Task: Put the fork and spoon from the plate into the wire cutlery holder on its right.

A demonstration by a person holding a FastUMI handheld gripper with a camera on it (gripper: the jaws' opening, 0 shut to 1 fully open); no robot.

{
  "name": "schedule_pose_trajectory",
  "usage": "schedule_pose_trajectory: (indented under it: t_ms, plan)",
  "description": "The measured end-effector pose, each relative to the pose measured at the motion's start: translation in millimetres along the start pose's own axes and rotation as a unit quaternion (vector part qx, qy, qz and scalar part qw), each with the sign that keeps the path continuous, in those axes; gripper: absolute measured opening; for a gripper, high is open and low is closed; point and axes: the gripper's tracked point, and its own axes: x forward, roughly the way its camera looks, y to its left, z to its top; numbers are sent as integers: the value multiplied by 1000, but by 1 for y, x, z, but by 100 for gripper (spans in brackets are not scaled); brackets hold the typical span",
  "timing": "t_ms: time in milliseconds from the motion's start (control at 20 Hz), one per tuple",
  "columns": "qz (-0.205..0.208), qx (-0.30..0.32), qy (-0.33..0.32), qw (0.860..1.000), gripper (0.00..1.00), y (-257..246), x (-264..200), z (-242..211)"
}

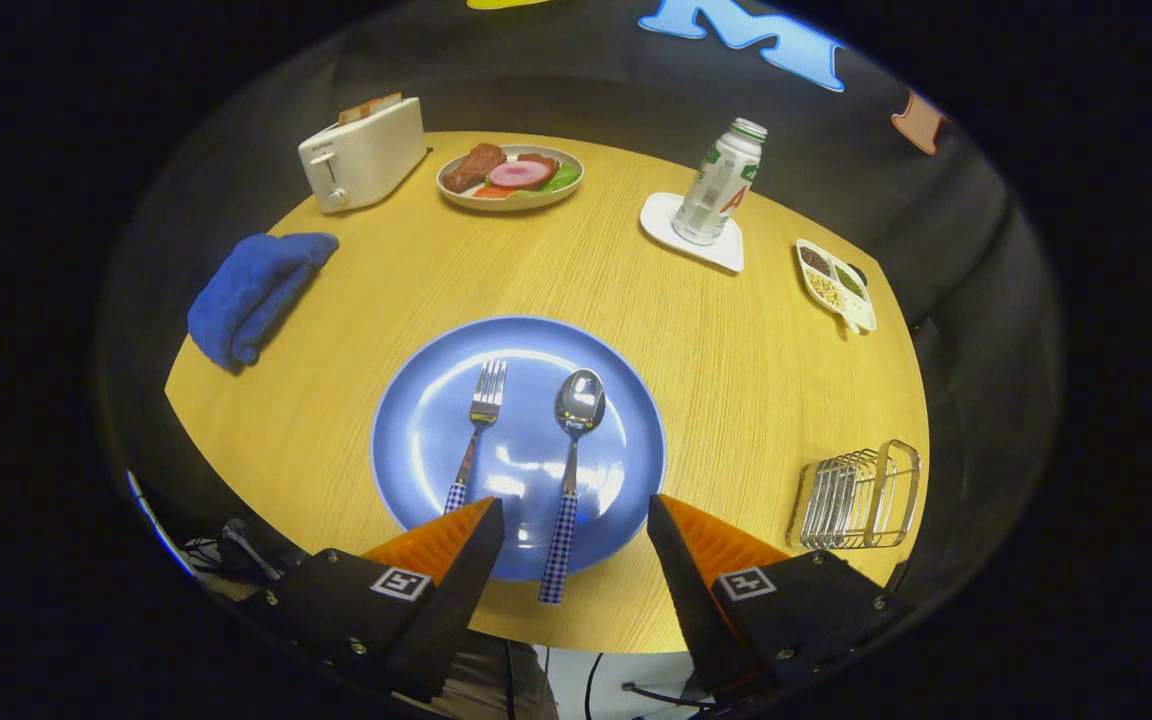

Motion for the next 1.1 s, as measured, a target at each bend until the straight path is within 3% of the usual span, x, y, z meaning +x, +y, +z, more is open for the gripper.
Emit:
schedule_pose_trajectory:
  t_ms: [150,200,350,500,750,800,900,1050,1100]
  plan:
    - [7,-12,25,1000,89,4,13,-5]
    - [10,-14,34,999,82,5,19,-9]
    - [24,-10,61,998,79,11,27,-15]
    - [32,10,99,995,51,14,35,-26]
    - [30,13,127,991,51,12,44,-30]
    - [9,20,129,991,51,4,54,-35]
    - [15,30,152,988,12,6,45,-32]
    - [14,32,157,987,13,2,39,-25]
    - [12,16,165,986,2,-1,46,-30]
